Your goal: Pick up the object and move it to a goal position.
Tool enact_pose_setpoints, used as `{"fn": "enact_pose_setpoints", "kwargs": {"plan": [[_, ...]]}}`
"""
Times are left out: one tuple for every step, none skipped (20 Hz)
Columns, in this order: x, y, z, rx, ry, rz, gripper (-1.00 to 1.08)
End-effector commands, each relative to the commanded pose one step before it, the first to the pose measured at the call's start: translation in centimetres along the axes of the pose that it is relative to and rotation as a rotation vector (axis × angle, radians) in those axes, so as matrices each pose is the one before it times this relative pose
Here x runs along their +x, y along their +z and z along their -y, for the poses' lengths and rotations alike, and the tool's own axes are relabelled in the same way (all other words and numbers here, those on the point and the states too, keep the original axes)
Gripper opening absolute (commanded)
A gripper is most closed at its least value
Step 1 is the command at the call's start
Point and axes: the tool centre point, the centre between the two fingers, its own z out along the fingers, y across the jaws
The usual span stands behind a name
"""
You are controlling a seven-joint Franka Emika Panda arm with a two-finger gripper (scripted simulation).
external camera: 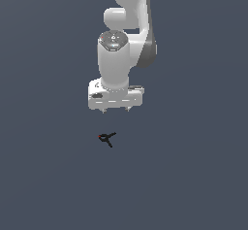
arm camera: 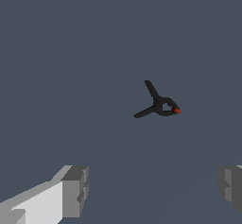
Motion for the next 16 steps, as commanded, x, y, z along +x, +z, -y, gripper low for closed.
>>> {"fn": "enact_pose_setpoints", "kwargs": {"plan": [[0.150, 0.330, -0.174, -0.00124, -0.03487, 0.00063, 1.00], [0.070, 0.153, -0.082, -0.00053, -0.01651, 0.00022, 1.00], [0.073, 0.164, -0.089, -0.00053, -0.01764, 0.00023, 1.00], [0.075, 0.175, -0.095, -0.00053, -0.01876, 0.00024, 1.00], [0.078, 0.187, -0.103, -0.00052, -0.02001, 0.00026, 1.00], [0.079, 0.200, -0.110, -0.00050, -0.02126, 0.00026, 1.00], [0.081, 0.213, -0.118, -0.00048, -0.02256, 0.00027, 1.00], [0.082, 0.225, -0.126, -0.00045, -0.02385, 0.00027, 1.00], [0.082, 0.238, -0.134, -0.00041, -0.02511, 0.00027, 1.00], [0.080, 0.247, -0.140, -0.00035, -0.02592, 0.00025, 1.00], [0.075, 0.248, -0.141, -0.00028, -0.02594, 0.00022, 1.00], [0.071, 0.249, -0.142, -0.00022, -0.02592, 0.00019, 1.00], [0.066, 0.250, -0.143, -0.00016, -0.02590, 0.00015, 1.00], [0.061, 0.250, -0.144, -0.00010, -0.02589, 0.00011, 1.00], [0.056, 0.251, -0.145, -0.00004, -0.02587, 0.00007, 1.00], [0.051, 0.252, -0.145, 0.00001, -0.02586, 0.00003, 1.00]]}}
